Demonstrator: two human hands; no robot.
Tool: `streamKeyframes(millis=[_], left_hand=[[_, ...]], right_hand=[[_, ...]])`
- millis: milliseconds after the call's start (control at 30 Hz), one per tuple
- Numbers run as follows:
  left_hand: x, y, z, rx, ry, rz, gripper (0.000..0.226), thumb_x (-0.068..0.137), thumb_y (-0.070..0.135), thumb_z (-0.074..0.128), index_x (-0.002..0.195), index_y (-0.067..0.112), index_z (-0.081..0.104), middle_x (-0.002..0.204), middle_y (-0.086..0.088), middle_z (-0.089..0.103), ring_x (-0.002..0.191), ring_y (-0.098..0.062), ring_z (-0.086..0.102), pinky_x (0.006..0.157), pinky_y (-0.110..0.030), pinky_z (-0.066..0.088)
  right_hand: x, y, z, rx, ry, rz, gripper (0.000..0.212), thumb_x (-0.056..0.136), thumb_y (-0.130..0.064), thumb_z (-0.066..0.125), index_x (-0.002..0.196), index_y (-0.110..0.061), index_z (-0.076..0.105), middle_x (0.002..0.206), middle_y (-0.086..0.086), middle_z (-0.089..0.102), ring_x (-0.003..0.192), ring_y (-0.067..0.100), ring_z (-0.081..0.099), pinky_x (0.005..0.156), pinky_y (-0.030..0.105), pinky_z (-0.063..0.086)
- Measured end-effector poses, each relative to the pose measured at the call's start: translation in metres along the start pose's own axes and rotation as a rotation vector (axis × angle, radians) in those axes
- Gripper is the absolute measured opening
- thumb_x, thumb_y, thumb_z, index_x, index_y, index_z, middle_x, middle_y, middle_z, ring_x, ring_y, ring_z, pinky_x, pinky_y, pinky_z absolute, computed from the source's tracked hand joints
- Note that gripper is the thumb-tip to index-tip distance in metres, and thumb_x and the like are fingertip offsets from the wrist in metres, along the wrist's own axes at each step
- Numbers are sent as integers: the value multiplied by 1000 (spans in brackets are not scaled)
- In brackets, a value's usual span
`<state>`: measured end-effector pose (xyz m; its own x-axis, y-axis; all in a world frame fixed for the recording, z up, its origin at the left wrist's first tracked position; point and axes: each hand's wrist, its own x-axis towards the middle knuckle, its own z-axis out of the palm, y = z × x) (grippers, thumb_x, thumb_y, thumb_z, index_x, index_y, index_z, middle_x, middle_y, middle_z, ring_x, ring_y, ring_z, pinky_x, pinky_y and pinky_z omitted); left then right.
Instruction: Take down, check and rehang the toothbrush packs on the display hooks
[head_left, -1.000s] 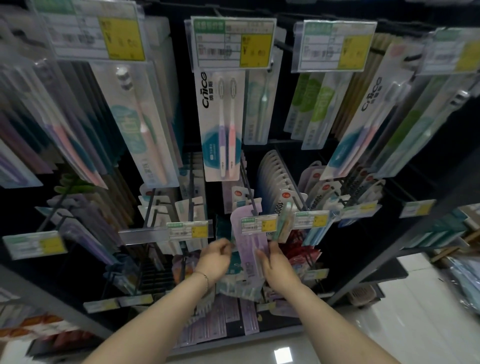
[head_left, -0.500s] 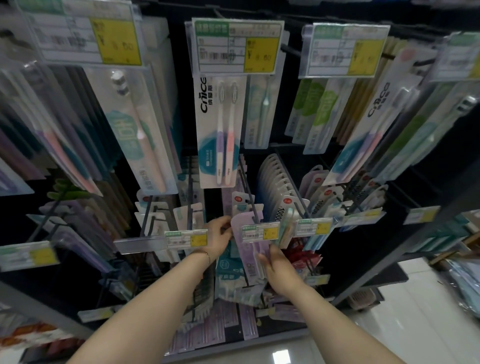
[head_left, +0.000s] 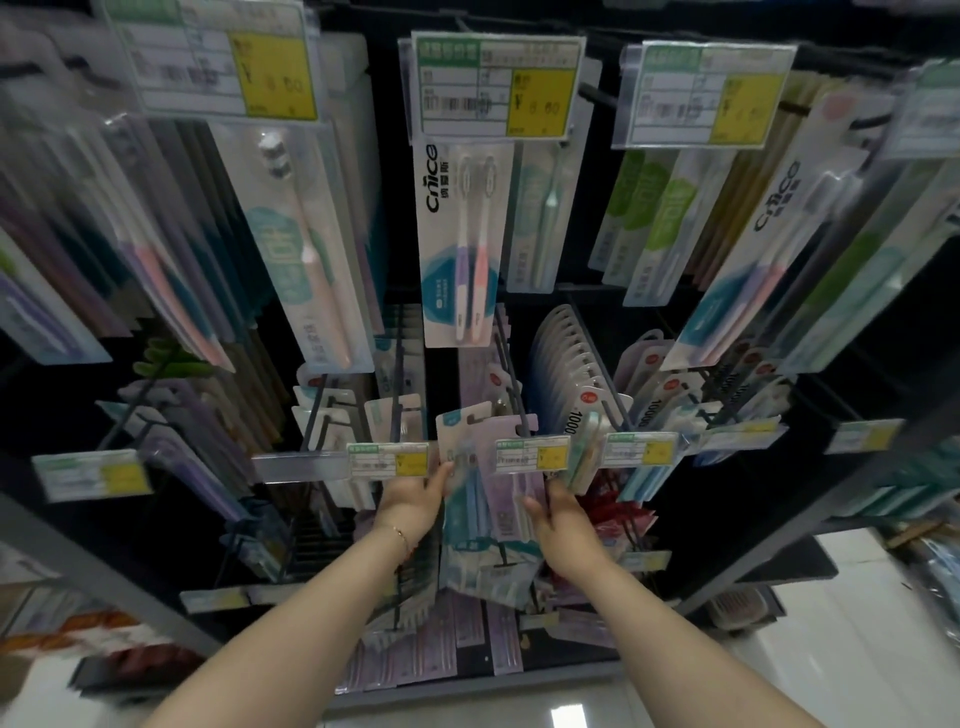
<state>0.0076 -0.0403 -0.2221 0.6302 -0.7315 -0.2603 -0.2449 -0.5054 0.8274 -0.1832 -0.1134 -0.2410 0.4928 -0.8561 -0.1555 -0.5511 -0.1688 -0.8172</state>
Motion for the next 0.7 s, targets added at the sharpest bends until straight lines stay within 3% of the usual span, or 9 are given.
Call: streamKeyframes(millis=[133, 200, 267, 400, 500, 600, 700], left_hand=[[-11, -15, -13, -20, 45, 98, 27, 97, 30, 55, 74, 20, 64, 76, -3, 67, 75, -22, 64, 60, -21, 47], [-19, -20, -22, -38, 39, 145, 22, 97, 22, 55, 78, 14, 63, 75, -5, 65, 68, -17, 60, 52, -15, 45], [-23, -25, -30, -7, 38, 190, 22, 97, 19, 54, 75, 14, 58, 74, -2, 63, 69, -14, 59, 58, -17, 44], [-36, -30, -46, 25, 33, 192, 23, 97, 17, 54, 74, 17, 55, 75, -3, 65, 70, -10, 60, 54, -5, 40], [-47, -34, -56, -7, 21, 172, 22, 97, 13, 53, 77, 4, 54, 73, -7, 65, 64, -12, 61, 53, -7, 44], [-50, -42, -63, -24, 6, 172, 20, 97, 13, 55, 77, 8, 58, 67, -3, 67, 62, -10, 66, 61, -16, 50], [-48, -48, -68, -120, -6, 151, 16, 96, 15, 56, 89, 4, 64, 75, -12, 71, 72, -32, 68, 69, -43, 57]], right_hand=[[-2, -2, 1, 38, 49, 43, 34, 100, -29, 48, 127, -9, 46, 126, 5, 52, 124, 24, 48, 98, 28, 37], [-2, -1, 2, 49, 72, 104, 41, 100, -25, 49, 134, -5, 42, 131, 8, 48, 127, 25, 45, 101, 30, 37], [-1, 4, 5, 18, 68, 178, 45, 100, -24, 50, 136, -1, 40, 134, 15, 48, 125, 28, 47, 101, 31, 38], [-2, 1, 21, -75, -173, 285, 37, 98, -32, 52, 122, -3, 53, 125, 12, 57, 105, 21, 53, 86, 27, 44], [-6, -21, 42, -22, -291, 180, 48, 96, -39, 54, 136, -14, 48, 134, 6, 52, 108, 19, 55, 92, 35, 52], [-8, -48, 59, 112, -308, 80, 49, 96, -38, 54, 141, -21, 42, 134, 1, 50, 92, 16, 61, 83, 34, 56], [-10, -71, 67, 167, -296, -2, 27, 101, -31, 47, 126, -21, 50, 111, -8, 55, 61, 10, 62, 61, 17, 51]])
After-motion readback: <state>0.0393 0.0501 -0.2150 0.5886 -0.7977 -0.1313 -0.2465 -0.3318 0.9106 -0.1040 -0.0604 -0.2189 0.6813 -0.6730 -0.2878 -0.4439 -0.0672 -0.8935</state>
